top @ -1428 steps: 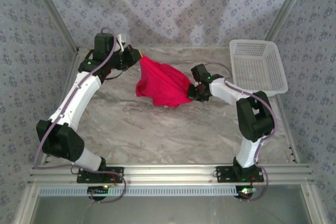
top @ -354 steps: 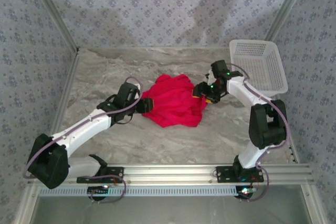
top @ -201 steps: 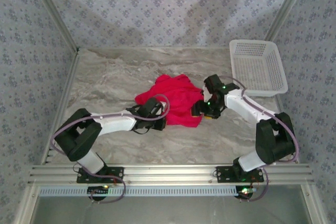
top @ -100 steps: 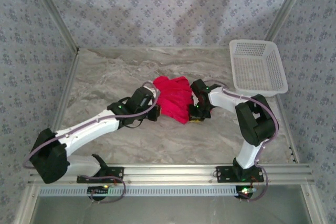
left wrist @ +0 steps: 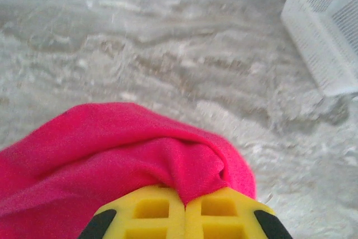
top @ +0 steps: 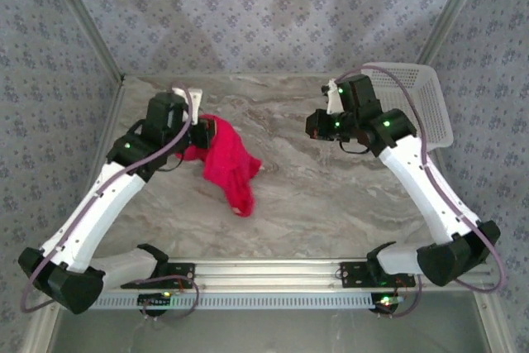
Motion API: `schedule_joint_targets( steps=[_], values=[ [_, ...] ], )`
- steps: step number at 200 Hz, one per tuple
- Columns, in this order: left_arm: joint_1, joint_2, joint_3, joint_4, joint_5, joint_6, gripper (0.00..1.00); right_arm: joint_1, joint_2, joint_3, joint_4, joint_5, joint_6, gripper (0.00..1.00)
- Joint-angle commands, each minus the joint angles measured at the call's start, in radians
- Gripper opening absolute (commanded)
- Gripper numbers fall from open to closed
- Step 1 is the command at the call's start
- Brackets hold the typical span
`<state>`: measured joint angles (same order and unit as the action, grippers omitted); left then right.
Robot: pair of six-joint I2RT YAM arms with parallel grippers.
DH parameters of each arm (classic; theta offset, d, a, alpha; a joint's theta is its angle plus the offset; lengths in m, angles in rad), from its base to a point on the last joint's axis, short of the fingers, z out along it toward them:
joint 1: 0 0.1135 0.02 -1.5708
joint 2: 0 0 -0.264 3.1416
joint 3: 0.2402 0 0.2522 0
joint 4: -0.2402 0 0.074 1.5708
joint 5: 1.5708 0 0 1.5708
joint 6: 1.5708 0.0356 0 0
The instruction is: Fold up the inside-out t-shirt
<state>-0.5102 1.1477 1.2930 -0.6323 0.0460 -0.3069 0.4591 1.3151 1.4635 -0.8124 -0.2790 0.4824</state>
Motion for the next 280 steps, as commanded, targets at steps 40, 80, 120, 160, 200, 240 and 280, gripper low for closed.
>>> schedule_joint_targets(
  steps=[40,80,120,160,200,240,280],
  values=[
    [0.006,0.153,0.033,0.057,0.126,0.011,0.00,0.088,0.095,-0.213,0.260,-0.100,0.088,0.43],
    [0.043,0.215,0.051,0.097,0.099,-0.072,0.00,0.157,0.145,-0.358,0.497,-0.117,0.139,0.60],
    [0.048,0.275,0.103,0.081,0.101,-0.082,0.00,0.261,0.222,-0.388,0.657,-0.092,0.169,0.75],
    [0.056,0.271,0.100,0.067,0.098,-0.079,0.00,0.338,0.350,-0.316,0.754,-0.030,0.259,0.77],
    [0.080,0.237,0.089,0.054,0.103,-0.077,0.00,0.332,0.486,-0.284,0.895,0.006,0.432,0.80],
    [0.109,0.212,0.073,0.037,0.107,-0.074,0.00,0.326,0.480,-0.222,0.866,0.100,0.486,0.14],
    [0.202,0.184,0.112,-0.022,0.109,-0.056,0.00,0.199,0.364,-0.056,0.430,0.065,0.311,0.00]
  ],
)
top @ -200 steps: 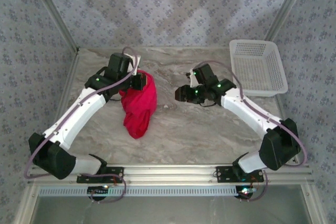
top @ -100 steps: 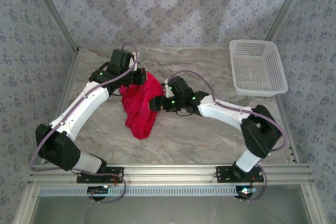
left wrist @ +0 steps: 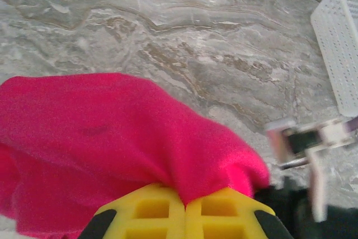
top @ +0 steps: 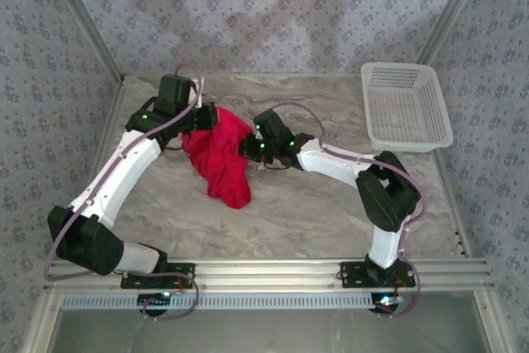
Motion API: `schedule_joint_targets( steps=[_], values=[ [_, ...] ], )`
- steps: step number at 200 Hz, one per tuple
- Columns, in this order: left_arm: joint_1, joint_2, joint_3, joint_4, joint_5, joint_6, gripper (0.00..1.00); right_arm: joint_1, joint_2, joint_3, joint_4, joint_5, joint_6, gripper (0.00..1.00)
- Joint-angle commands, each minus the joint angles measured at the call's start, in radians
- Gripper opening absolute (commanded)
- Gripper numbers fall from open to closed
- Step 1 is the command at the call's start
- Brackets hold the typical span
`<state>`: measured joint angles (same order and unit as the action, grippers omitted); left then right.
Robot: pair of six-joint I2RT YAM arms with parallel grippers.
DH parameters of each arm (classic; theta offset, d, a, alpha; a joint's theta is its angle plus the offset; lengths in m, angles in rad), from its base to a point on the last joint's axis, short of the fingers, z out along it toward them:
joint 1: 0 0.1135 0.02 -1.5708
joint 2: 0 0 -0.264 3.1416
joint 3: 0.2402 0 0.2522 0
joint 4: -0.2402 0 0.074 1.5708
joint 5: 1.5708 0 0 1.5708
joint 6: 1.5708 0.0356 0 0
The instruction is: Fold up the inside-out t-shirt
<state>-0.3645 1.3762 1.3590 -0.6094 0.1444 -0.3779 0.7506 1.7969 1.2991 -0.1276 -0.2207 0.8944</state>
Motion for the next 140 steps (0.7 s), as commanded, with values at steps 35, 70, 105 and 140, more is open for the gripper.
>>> schedule_joint_targets(
  steps=[35,70,105,140],
  values=[
    [0.153,-0.072,0.156,-0.112,0.059,0.028,0.00,-0.264,-0.235,0.289,-0.530,-0.074,-0.256,0.00],
    [0.165,-0.116,0.251,-0.105,0.161,0.051,0.00,-0.356,-0.286,0.456,-0.640,-0.169,-0.288,0.00],
    [0.165,-0.195,0.308,-0.096,0.234,0.085,0.00,-0.366,-0.339,0.559,-0.736,-0.244,-0.320,0.00],
    [0.164,-0.168,0.352,-0.145,0.238,0.109,0.00,-0.459,-0.392,0.423,-0.701,-0.276,-0.316,0.00]
  ],
)
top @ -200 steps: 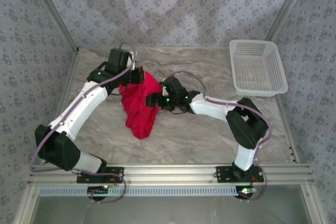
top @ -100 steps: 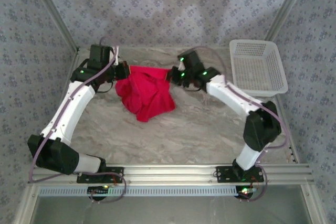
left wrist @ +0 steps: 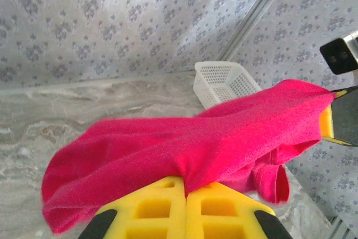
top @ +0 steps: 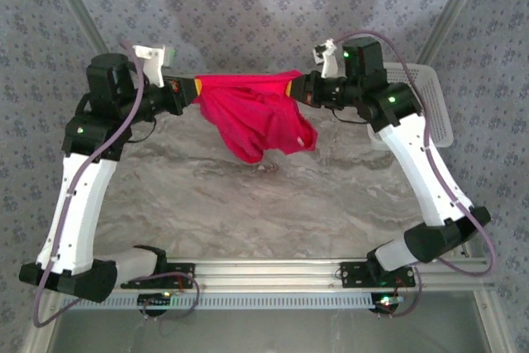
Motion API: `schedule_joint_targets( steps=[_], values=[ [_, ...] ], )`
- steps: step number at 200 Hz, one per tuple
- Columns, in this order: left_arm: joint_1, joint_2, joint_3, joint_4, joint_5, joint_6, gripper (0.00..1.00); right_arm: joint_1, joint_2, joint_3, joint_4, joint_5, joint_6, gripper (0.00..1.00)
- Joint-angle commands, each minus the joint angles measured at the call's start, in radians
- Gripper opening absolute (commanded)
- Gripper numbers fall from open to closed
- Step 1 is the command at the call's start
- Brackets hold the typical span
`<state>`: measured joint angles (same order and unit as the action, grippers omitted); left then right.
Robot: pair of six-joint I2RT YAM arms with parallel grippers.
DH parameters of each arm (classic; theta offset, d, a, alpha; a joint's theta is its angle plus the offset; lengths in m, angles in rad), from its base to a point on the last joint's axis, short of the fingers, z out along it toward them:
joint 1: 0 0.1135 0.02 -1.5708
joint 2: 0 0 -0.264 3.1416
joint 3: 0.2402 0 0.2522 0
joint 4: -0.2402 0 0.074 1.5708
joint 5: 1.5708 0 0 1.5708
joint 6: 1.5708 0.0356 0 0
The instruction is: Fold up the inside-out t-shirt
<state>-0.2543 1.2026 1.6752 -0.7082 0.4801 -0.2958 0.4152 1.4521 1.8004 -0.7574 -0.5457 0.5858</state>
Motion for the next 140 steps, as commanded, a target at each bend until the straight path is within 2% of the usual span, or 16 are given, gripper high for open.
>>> schedule_joint_targets(
  steps=[1,12,26,31,42,53,73,99,119,140],
  values=[
    [0.053,0.008,0.033,-0.046,-0.096,0.026,0.00,-0.126,-0.048,-0.084,-0.069,0.049,-0.008,0.00],
    [0.037,0.041,0.001,-0.024,-0.076,-0.002,0.00,-0.177,-0.042,-0.143,-0.046,0.052,-0.019,0.00],
    [-0.026,0.097,-0.060,0.018,-0.088,-0.024,0.00,-0.240,-0.013,-0.206,-0.029,0.070,-0.042,0.00],
    [-0.051,0.120,-0.081,0.023,-0.103,-0.023,0.06,-0.259,0.005,-0.219,-0.028,0.069,-0.050,0.00],
    [-0.094,0.163,-0.128,0.065,-0.143,-0.023,0.28,-0.291,0.040,-0.252,-0.008,0.039,-0.069,0.00],
    [-0.109,0.208,-0.177,0.095,-0.179,-0.027,0.39,-0.305,0.077,-0.277,0.006,0.020,-0.090,0.00],
    [-0.111,0.272,-0.262,0.134,-0.228,-0.040,0.40,-0.308,0.156,-0.291,0.003,0.013,-0.143,0.00],
    [-0.117,0.355,-0.340,0.197,-0.181,-0.045,0.47,-0.304,0.198,-0.328,0.023,-0.010,-0.153,0.00],
    [-0.155,0.428,-0.351,0.227,-0.147,-0.011,0.55,-0.296,0.189,-0.347,0.032,-0.004,-0.156,0.00],
    [-0.209,0.527,-0.312,0.216,-0.164,0.052,0.61,-0.295,0.169,-0.359,0.026,0.009,-0.158,0.00]
  ],
)
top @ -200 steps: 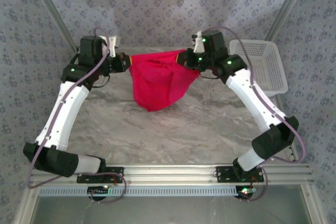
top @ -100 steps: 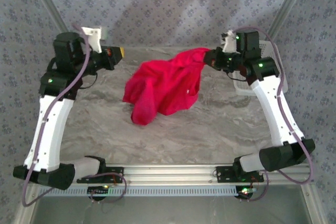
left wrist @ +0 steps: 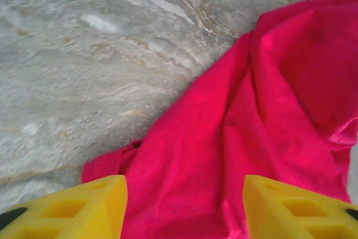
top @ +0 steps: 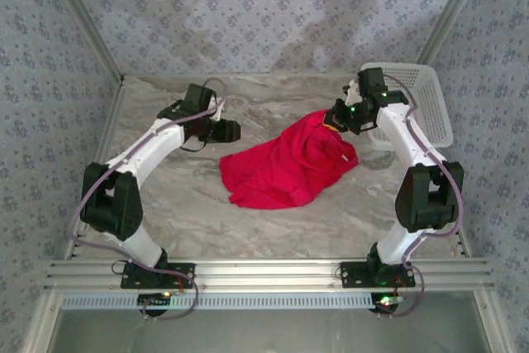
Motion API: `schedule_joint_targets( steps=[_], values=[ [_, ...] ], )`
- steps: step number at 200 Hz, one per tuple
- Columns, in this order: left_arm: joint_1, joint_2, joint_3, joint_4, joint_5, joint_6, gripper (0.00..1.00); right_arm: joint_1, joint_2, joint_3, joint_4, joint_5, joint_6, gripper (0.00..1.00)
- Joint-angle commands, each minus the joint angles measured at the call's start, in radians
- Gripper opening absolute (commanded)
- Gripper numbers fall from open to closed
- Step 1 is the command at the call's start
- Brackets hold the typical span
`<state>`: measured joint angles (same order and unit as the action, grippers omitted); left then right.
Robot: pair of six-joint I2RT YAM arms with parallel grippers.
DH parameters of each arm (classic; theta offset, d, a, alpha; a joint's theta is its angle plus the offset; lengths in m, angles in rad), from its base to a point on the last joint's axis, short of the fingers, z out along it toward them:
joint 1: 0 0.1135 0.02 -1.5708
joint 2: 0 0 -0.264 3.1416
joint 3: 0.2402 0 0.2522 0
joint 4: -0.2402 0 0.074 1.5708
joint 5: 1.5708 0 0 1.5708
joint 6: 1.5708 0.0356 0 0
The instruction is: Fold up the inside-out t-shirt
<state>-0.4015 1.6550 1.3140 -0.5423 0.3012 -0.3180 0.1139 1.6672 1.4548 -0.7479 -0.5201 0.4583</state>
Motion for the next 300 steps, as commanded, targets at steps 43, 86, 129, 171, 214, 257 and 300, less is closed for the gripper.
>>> schedule_joint_targets(
  steps=[43,86,129,171,214,257,300],
  values=[
    [-0.138,0.272,0.193,-0.039,-0.010,0.157,0.68,-0.005,-0.079,-0.033,-0.001,-0.012,-0.033,0.00],
    [-0.220,0.364,0.201,-0.004,0.030,0.149,0.69,-0.014,-0.089,-0.057,0.016,-0.012,-0.016,0.00],
    [-0.209,0.495,0.209,-0.010,0.010,0.137,0.25,-0.019,-0.099,-0.048,0.000,-0.006,-0.010,0.00],
    [-0.109,0.392,0.160,-0.055,-0.004,0.131,0.00,-0.039,-0.125,-0.013,-0.046,0.031,-0.001,0.00],
    [0.083,0.083,0.024,-0.046,-0.028,0.062,0.00,-0.070,-0.142,0.023,-0.157,0.169,-0.012,0.00],
    [0.149,-0.124,-0.029,-0.055,-0.046,0.012,0.00,-0.096,-0.141,0.036,-0.210,0.225,-0.038,0.00],
    [0.139,-0.184,-0.125,-0.057,-0.003,-0.036,0.00,-0.034,-0.100,-0.015,-0.180,0.157,-0.047,0.00]
  ],
)
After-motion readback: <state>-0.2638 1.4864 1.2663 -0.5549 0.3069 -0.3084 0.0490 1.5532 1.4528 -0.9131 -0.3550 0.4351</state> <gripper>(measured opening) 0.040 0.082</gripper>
